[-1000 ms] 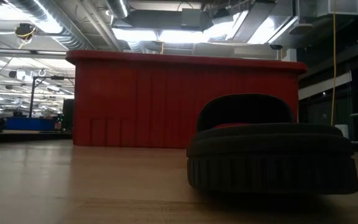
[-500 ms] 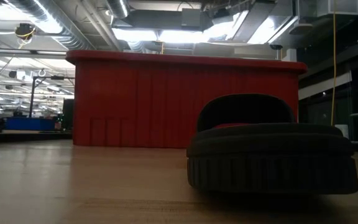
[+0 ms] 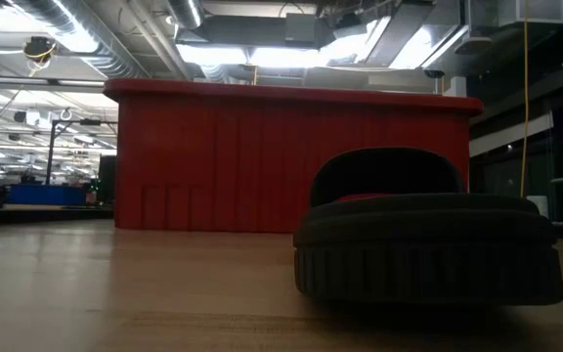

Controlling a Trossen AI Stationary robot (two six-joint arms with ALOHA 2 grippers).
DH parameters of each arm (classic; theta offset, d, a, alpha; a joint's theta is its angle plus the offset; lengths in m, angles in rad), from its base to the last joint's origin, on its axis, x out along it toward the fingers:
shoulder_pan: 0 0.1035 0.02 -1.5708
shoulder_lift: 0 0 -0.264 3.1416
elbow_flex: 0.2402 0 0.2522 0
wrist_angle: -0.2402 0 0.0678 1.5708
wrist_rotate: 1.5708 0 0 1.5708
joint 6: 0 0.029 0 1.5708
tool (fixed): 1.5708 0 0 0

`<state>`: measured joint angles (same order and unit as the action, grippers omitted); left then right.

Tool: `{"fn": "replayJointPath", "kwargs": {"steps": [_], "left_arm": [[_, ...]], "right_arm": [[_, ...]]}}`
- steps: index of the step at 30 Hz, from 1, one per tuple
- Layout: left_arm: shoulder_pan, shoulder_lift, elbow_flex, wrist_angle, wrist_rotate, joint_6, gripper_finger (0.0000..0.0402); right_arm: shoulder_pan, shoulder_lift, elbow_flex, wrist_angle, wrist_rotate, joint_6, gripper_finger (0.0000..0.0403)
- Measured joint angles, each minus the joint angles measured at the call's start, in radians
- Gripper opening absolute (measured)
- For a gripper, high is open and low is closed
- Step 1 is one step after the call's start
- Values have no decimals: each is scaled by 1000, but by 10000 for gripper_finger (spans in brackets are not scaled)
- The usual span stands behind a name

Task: Pick and place slides into bin
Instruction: Put the top black slide into the red bin

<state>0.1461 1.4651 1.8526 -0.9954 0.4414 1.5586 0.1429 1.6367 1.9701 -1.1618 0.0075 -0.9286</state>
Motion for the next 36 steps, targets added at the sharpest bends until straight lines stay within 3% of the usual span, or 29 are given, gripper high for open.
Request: {"fn": "replayJointPath", "kwargs": {"steps": [5,12,20,30,36], "left_arm": [[-17,0,0,0,4,0,6],[-28,-4,0,0,7,-4,6],[-28,-4,0,6,3,-16,6],[-27,-4,0,97,-25,-267,37],[-30,-4,0,154,-125,-366,60]], "right_arm": [[0,0,0,0,4,0,161],[0,0,0,-1,89,1,153],[1,0,0,-1,81,-4,44],[0,-2,0,-3,82,39,42],[-3,-8,0,-17,87,90,42]]}}
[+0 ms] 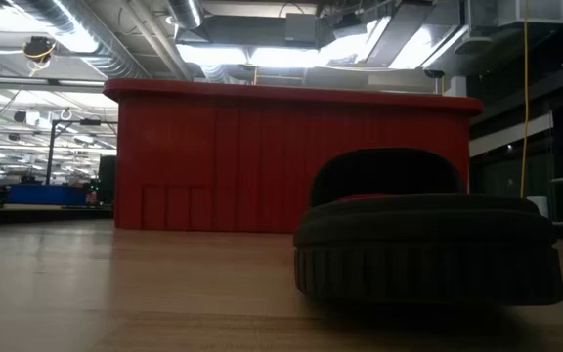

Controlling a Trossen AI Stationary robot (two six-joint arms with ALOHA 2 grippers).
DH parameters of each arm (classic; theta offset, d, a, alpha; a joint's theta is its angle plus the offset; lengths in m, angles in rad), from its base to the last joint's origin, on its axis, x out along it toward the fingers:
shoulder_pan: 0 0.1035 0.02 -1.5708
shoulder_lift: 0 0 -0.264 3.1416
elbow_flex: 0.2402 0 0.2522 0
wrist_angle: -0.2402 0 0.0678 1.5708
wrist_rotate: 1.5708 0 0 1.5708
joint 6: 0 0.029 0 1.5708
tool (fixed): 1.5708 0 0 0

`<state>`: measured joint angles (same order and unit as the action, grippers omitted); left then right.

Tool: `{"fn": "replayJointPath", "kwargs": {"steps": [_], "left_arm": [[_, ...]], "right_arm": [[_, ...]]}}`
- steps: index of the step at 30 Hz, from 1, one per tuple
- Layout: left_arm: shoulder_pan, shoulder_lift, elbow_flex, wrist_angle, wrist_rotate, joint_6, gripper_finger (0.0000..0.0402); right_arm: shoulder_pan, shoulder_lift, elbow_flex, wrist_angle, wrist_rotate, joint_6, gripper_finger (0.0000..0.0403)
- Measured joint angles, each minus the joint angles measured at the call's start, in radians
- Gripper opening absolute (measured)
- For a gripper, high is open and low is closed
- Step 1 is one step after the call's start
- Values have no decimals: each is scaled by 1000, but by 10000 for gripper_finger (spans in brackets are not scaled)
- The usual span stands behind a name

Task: Pick and place slides into bin
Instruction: Put the top black slide into the red bin

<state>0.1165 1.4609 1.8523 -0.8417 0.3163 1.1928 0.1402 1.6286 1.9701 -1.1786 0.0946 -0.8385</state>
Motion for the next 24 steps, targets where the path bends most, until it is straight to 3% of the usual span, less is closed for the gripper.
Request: {"fn": "replayJointPath", "kwargs": {"steps": [8,13,24], "left_arm": [[1,0,0,-27,-63,10,92],[0,0,0,-78,-190,106,88],[4,-60,0,-89,-281,89,86]], "right_arm": [[1,-22,0,-18,4,110,41],[0,-28,0,-44,18,163,41],[-1,-28,0,-69,50,184,38]]}}
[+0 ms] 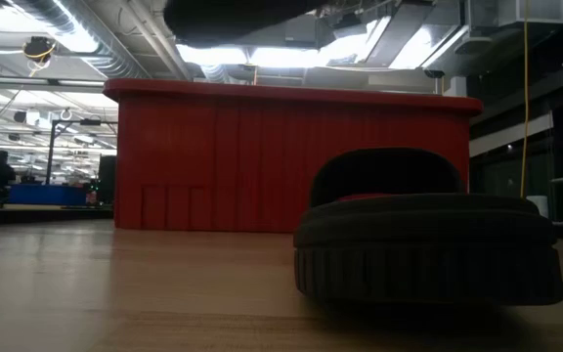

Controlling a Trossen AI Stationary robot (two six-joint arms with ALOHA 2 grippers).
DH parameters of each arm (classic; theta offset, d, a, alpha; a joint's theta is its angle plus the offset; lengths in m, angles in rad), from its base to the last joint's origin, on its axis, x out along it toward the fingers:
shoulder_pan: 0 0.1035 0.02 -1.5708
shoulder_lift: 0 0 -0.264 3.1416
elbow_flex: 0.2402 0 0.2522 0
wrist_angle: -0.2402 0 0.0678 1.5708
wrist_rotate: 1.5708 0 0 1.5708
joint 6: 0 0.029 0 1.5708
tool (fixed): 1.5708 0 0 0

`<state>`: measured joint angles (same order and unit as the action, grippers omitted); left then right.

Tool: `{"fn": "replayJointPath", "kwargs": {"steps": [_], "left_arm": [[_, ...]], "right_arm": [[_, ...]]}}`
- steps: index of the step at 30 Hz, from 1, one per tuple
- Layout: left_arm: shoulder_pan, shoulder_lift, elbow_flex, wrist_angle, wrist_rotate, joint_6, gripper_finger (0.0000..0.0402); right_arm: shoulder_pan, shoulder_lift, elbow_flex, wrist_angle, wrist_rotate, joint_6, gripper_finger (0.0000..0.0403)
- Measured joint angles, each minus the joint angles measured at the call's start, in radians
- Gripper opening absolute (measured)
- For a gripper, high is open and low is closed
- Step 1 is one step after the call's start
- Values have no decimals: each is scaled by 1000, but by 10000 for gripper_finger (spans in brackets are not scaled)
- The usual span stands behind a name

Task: Pick and place slides into bin
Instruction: Put the top black slide into the red bin

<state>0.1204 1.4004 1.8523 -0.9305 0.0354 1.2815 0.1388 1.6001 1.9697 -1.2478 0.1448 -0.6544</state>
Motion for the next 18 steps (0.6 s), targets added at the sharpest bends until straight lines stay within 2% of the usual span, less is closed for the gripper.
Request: {"fn": "replayJointPath", "kwargs": {"steps": [7,13,18], "left_arm": [[0,-66,0,-13,-52,-195,83],[0,-99,0,-15,-199,-503,82],[0,-104,0,-20,-261,-617,82]], "right_arm": [[-38,0,0,14,93,45,38],[-130,1,0,50,104,140,38],[-210,9,0,65,157,213,38]]}}
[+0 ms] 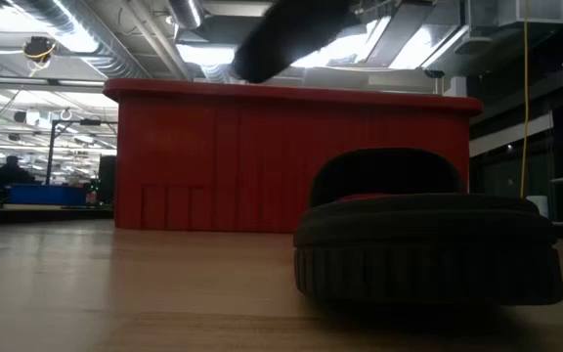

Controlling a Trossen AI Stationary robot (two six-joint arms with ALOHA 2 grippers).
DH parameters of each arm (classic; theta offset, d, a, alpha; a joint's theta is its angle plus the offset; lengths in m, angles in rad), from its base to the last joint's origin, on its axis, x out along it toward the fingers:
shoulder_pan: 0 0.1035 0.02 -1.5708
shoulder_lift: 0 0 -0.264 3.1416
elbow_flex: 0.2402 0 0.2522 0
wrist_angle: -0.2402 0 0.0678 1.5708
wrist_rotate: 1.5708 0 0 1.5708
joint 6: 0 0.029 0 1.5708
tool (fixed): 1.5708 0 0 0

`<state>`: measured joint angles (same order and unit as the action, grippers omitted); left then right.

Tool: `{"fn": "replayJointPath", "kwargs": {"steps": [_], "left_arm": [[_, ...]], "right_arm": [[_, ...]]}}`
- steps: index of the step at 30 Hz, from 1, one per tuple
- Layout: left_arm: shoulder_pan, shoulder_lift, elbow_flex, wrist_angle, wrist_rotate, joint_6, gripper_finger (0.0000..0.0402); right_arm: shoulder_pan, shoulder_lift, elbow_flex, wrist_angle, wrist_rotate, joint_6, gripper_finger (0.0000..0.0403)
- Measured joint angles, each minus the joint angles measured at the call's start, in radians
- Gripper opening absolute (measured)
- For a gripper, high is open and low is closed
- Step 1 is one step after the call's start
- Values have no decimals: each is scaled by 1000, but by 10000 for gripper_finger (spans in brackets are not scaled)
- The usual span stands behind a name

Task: Pick and place slides into bin
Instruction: Put the top black slide into the red bin

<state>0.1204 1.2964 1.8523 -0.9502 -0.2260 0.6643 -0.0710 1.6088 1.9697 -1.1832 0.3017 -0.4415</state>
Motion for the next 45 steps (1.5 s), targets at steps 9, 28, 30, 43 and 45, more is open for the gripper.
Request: {"fn": "replayJointPath", "kwargs": {"steps": [9,28,30,43,45], "left_arm": [[0,4,0,-127,15,-9,82],[0,4,0,-171,138,-52,65],[0,4,0,-178,141,-53,61],[0,4,0,-203,150,-78,50],[0,4,0,-209,150,-79,51]], "right_arm": [[-104,69,0,-3,52,48,37],[-276,285,0,-107,102,123,37],[-281,304,0,-105,102,122,37],[-328,372,0,-42,109,117,37],[-336,376,0,-38,104,117,37]]}}
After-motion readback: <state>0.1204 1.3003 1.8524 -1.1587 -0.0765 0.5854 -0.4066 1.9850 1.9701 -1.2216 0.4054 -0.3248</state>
